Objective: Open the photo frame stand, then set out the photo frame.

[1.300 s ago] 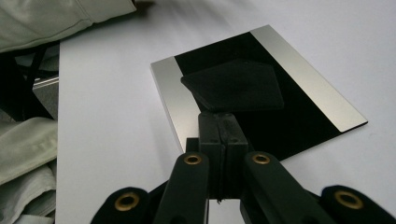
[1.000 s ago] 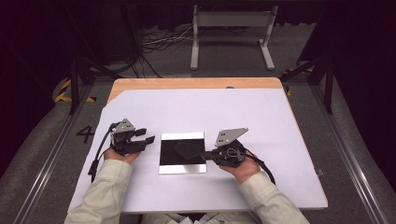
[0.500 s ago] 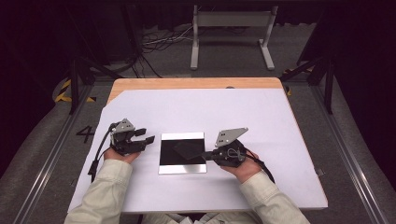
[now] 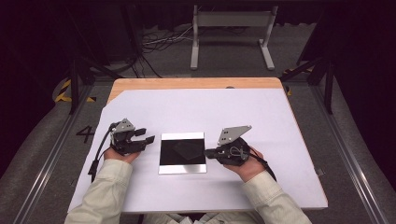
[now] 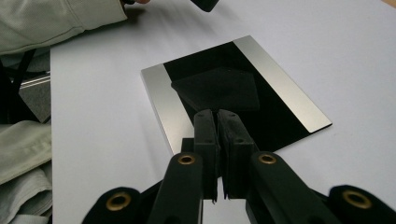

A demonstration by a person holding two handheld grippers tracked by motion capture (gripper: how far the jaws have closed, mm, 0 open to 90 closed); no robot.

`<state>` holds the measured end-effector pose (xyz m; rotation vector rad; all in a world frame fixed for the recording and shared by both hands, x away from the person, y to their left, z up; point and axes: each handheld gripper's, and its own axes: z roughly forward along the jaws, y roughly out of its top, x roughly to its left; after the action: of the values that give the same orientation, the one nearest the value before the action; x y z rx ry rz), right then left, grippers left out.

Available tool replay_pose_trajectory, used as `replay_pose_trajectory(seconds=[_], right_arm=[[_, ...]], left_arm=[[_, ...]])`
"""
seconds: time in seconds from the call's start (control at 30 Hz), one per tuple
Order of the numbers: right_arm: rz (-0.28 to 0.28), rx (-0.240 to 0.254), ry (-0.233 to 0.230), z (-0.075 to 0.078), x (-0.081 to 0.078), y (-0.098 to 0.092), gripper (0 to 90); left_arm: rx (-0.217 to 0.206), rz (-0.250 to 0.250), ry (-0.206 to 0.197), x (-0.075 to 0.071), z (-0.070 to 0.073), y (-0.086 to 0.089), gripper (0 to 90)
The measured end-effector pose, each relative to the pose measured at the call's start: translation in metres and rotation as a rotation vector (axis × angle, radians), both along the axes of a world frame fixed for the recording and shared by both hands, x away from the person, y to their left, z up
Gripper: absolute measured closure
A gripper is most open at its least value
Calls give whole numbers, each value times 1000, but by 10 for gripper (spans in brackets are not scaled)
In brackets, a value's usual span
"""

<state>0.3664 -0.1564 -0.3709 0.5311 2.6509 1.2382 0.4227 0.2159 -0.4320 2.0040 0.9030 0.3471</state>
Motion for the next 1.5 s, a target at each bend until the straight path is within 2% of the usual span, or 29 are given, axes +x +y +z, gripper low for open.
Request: replay_pose_trajectory(seconds=[0.2,0.37,0.57,0.73,1.1,1.23,1.5], right_arm=[[-25,21,-12,3,0,-4,828],[-74,73,9,7,2,-7,756],[-88,84,16,9,3,-6,729],[-94,77,22,10,5,-6,720],[-103,44,96,13,18,-5,715],[-99,27,108,15,22,-3,713],[-126,20,181,16,35,-3,696]], left_arm=[[2,-1,-2,0,0,0,456],[0,3,-1,0,0,0,456],[7,4,-1,-1,-1,-2,456],[7,4,1,0,-1,-1,456],[12,6,4,0,-1,-2,454],[25,1,-2,-1,-2,-5,455],[26,5,-4,0,-2,-4,454]])
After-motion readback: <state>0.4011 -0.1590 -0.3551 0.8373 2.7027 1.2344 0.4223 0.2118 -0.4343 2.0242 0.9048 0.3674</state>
